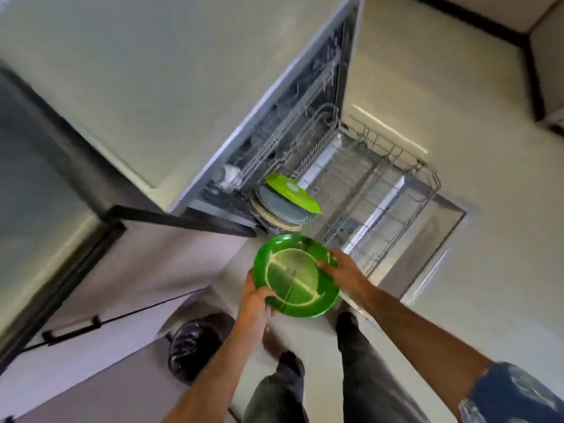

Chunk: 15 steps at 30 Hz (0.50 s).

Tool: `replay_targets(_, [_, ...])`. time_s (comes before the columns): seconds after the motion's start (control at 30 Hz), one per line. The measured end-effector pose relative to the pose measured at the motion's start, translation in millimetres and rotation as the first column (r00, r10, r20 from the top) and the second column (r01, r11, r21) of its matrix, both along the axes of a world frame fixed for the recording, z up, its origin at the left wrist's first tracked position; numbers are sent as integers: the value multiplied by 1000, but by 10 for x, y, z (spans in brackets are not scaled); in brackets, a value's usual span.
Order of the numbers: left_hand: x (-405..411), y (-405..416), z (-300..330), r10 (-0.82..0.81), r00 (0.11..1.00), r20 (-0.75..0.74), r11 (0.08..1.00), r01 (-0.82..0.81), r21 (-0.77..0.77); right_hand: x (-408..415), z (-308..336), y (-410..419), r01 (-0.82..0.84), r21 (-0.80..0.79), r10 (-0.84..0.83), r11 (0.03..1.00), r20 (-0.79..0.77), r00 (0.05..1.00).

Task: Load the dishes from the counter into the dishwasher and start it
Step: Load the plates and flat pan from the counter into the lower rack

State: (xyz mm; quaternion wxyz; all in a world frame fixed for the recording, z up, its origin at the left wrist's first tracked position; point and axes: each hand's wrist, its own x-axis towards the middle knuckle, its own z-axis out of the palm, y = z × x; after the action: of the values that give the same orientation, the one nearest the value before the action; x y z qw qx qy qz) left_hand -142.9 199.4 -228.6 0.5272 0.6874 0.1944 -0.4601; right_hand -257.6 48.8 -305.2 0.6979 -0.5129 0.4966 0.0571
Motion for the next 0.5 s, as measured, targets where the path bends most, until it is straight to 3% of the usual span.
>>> replay_targets(0.1, [-16, -111, -525, 67, 997, 26, 996, -68, 60, 86, -662, -132, -68, 2, 68, 998, -44, 997])
replay_targets(0.2, [130, -61, -1028, 17, 990, 137, 988, -38, 150, 201, -944, -275, -115, 50, 111, 992, 70, 991])
replay_targets(0.27, [317, 0, -1322, -23, 994, 108, 966, -6, 257, 238, -1036, -276, -161, -119, 181, 980, 190, 965])
replay_targets(0.33, [493, 38, -1474, -35, 998, 51, 946, 17, 323, 244, -1042, -143, -170, -491, 299, 854, 197, 934])
replay_targets(0.37, [561, 56, -1515, 37, 999, 2, 959, -36, 280, 236, -1052, -25, -163, -632, 342, 757, 171, 924])
replay_targets(0.43, [645, 16, -1511, 209, 966, -150, 976, -196, 99, 242, -1058, 228, -181, -802, 422, 569, 96, 901])
replay_targets(0.5, [608, -63, -1488, 201, 971, -126, 980, -201, 14, 267, -1164, 472, -214, -897, 523, 388, 23, 852])
